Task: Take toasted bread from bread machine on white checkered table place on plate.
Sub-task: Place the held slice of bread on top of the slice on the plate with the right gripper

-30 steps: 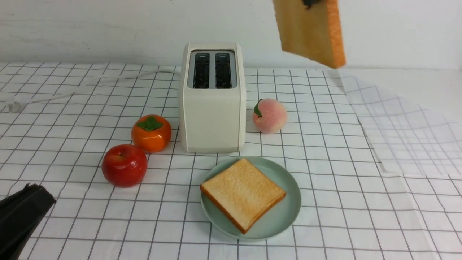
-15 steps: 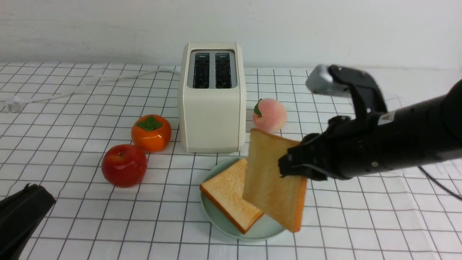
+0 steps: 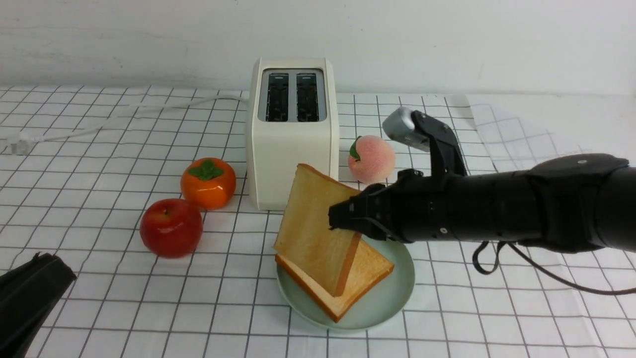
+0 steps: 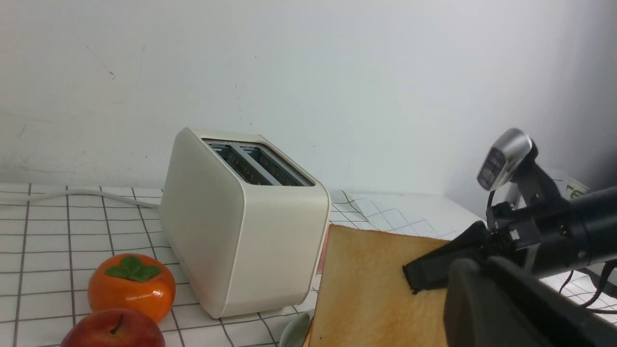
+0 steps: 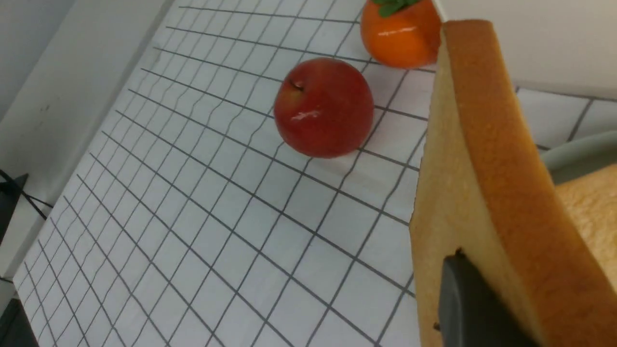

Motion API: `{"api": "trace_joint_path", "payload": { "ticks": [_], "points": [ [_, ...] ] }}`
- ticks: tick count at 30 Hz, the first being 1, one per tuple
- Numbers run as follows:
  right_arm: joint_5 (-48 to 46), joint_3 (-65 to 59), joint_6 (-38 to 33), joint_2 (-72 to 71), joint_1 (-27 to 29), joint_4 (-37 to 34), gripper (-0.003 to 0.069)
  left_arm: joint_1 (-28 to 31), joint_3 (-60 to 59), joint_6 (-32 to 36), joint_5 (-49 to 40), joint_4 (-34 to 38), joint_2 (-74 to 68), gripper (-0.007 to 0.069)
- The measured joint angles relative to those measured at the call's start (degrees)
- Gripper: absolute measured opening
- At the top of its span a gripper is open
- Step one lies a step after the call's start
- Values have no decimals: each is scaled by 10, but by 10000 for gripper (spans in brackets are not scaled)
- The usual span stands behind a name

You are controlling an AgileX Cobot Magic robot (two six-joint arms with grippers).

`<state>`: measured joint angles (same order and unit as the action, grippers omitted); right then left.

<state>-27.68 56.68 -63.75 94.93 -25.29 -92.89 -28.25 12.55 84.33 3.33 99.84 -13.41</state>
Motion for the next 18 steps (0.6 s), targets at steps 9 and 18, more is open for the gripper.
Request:
{"api": "trace_joint_path", "payload": {
  "ticks": [9, 18],
  "points": [
    [-109, 0, -2, 51, 64, -28, 109, 0, 0, 0, 0, 0, 0, 8],
    [-83, 1, -16, 76, 64, -30, 109, 0, 0, 0, 1, 0, 0, 11]
  ]
}}
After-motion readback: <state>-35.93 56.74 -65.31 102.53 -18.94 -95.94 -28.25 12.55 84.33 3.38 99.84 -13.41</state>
